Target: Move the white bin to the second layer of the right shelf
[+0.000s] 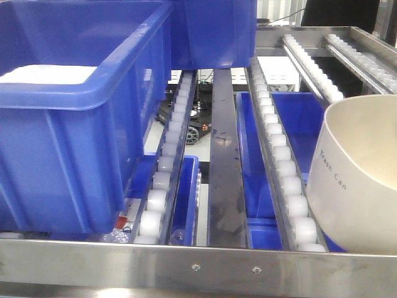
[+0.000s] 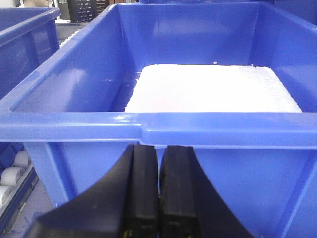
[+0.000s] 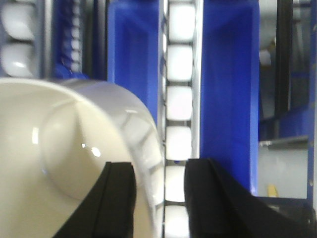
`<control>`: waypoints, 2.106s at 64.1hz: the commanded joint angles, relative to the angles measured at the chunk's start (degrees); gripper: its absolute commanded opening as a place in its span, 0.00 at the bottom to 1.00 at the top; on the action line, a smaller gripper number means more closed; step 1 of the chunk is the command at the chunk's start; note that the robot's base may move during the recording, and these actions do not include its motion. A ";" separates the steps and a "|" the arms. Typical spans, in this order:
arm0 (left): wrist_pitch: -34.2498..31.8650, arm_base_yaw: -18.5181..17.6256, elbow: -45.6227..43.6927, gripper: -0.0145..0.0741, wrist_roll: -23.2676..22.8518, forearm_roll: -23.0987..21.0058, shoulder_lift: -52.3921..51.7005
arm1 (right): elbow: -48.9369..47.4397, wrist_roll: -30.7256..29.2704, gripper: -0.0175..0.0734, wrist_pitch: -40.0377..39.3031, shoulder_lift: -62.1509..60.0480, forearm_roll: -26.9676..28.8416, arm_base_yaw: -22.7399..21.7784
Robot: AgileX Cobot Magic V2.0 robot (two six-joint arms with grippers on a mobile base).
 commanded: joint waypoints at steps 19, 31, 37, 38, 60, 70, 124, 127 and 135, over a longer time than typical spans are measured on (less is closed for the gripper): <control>-4.76 -0.01 1.65 0.26 -0.30 -0.43 -0.84 | -1.48 -2.97 0.40 -0.88 -14.43 0.21 -0.23; -4.76 -0.01 1.65 0.26 -0.30 -0.43 -0.84 | 1.11 -4.78 0.24 -0.54 -22.59 0.21 -0.23; -4.76 -0.01 1.65 0.26 -0.30 -0.43 -0.84 | 3.67 -5.14 0.25 -0.59 -28.20 0.21 -0.23; -4.76 -0.01 1.65 0.26 -0.30 -0.43 -0.84 | 4.25 -5.19 0.25 -0.60 -29.01 0.21 -0.16; -4.76 -0.01 1.65 0.26 -0.30 -0.43 -0.84 | 9.84 -5.19 0.25 1.60 -50.62 0.27 -0.16; -4.76 -0.01 1.65 0.26 -0.30 -0.43 -0.84 | 9.84 -5.19 0.25 2.00 -54.31 -0.27 -0.16; -4.76 -0.01 1.65 0.26 -0.30 -0.43 -0.84 | 30.20 -15.79 0.25 -15.96 -68.99 1.37 -4.30; -4.76 -0.01 1.65 0.26 -0.30 -0.43 -0.84 | 31.98 -14.75 0.25 -16.46 -68.86 1.37 -4.30; -4.76 -0.01 1.65 0.26 -0.30 -0.43 -0.84 | 38.58 -10.32 0.25 -24.95 -69.05 1.20 -4.25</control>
